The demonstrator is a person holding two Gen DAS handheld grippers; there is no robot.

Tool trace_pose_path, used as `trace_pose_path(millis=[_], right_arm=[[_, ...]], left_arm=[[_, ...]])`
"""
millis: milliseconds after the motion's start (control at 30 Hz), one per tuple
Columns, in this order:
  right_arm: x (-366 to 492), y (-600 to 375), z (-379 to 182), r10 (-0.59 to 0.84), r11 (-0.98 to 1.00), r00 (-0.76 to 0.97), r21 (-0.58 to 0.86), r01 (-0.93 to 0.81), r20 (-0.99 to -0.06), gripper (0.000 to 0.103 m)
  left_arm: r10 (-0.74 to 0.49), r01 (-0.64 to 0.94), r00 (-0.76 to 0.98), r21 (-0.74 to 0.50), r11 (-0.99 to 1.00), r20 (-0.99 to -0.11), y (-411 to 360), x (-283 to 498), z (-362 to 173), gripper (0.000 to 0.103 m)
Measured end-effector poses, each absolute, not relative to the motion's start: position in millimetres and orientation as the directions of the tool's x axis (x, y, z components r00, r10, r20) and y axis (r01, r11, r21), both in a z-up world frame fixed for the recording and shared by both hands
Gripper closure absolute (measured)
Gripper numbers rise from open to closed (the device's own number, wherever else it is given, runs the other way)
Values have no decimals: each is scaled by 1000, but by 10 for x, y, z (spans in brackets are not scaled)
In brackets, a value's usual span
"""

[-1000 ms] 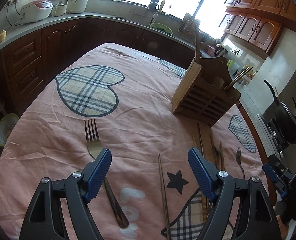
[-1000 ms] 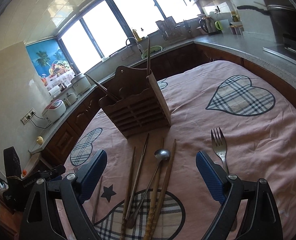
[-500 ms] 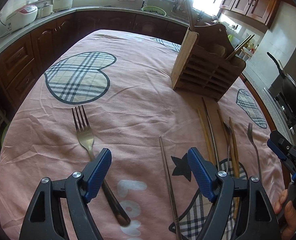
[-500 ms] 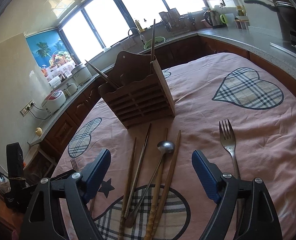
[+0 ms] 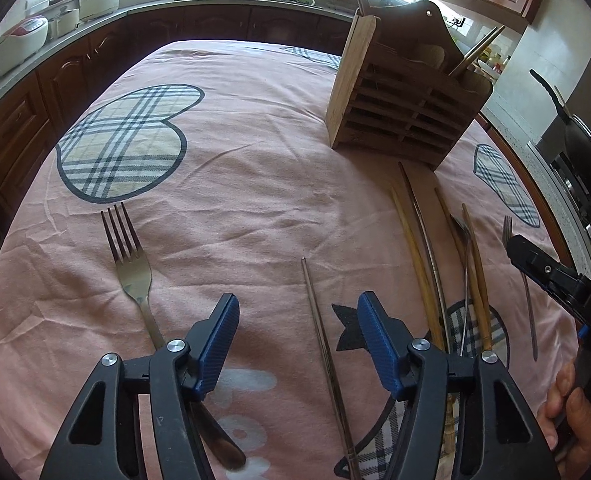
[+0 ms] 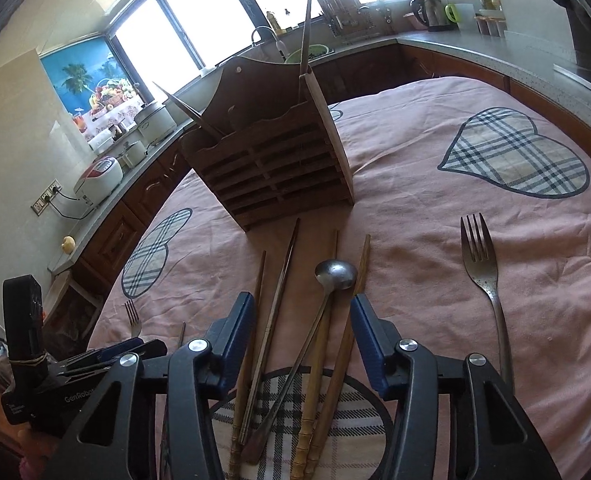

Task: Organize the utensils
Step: 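Close the left tool on a thin metal chopstick while the right tool closes on a metal spoon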

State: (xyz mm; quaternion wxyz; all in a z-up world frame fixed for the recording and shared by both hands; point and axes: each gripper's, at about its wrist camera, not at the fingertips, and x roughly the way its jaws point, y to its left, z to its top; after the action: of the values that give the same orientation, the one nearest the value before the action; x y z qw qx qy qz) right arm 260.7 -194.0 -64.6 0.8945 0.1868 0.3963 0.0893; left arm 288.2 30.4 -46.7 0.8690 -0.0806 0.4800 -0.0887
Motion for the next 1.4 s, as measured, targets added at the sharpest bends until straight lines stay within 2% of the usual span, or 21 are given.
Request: trace_pose_path(millis=[67, 133, 300, 500, 667, 767, 833, 867, 933, 1400], right_arm=[[2653, -1930, -693, 309, 914, 661, 405, -9, -684, 55], [2701, -1921, -736, 307, 916, 652, 401, -5, -693, 59], [2849, -1897, -849, 308, 918, 621, 397, 6, -721, 67], [2973, -1856, -965, 297, 928, 574, 373, 16, -763, 72], [3050, -1819, -1025, 281, 936, 558, 351, 19, -781, 75], [3089, -1836, -1030, 280, 935, 561, 355, 27, -779, 77], [3112, -1852, -1036, 280, 932, 564, 362, 35, -777, 80], [3117, -1863, -1040, 280, 930, 565, 365, 41, -776, 83], [3137, -1866, -1053, 272, 932, 566, 359, 47, -778, 95], [2932, -1860, -829, 288, 933, 612, 359, -6, -737, 101]], left_arm=[[-242, 85, 516, -232, 969, -821, 280, 2916, -490, 45], [-240, 94, 510, -224, 970, -826, 245, 2952, -515, 51], [-259, 101, 477, -240, 966, -840, 216, 3047, -613, 61], [-242, 109, 480, -216, 970, -843, 161, 3108, -638, 61], [-219, 120, 488, -183, 976, -845, 106, 3128, -638, 69], [-203, 117, 495, -167, 979, -845, 103, 3130, -642, 81], [-202, 112, 500, -168, 979, -842, 121, 3138, -652, 93], [-205, 107, 501, -175, 979, -841, 135, 3139, -655, 97], [-217, 104, 506, -190, 976, -835, 155, 3132, -662, 98], [-245, 84, 517, -237, 968, -820, 331, 3021, -543, 100]])
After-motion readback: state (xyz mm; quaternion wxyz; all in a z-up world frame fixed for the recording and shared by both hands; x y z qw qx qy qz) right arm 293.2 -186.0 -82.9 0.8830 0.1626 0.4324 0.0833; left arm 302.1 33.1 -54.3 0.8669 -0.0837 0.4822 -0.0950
